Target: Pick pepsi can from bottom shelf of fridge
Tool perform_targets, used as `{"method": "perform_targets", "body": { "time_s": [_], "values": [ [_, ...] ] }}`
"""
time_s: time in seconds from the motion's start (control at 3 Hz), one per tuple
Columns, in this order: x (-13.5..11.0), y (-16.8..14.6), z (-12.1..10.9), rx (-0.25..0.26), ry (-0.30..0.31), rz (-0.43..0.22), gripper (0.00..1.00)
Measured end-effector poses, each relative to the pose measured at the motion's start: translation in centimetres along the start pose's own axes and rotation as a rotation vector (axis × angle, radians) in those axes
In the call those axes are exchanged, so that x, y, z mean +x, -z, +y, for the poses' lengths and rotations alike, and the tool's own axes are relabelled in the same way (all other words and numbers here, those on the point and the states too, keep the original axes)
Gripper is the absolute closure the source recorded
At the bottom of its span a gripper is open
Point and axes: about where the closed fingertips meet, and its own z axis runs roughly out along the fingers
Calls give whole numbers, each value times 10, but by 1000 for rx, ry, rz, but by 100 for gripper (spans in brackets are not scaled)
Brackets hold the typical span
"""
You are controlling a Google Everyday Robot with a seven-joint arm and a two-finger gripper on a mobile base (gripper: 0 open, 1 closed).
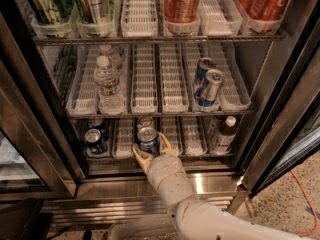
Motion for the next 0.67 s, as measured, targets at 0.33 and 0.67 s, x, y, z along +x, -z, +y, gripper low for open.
{"method": "perform_targets", "body": {
  "time_s": [0.33, 0.67],
  "values": [
    [0, 1, 7, -33, -1, -1, 100],
    [0, 1, 7, -33, -1, -1, 100]
  ]
}}
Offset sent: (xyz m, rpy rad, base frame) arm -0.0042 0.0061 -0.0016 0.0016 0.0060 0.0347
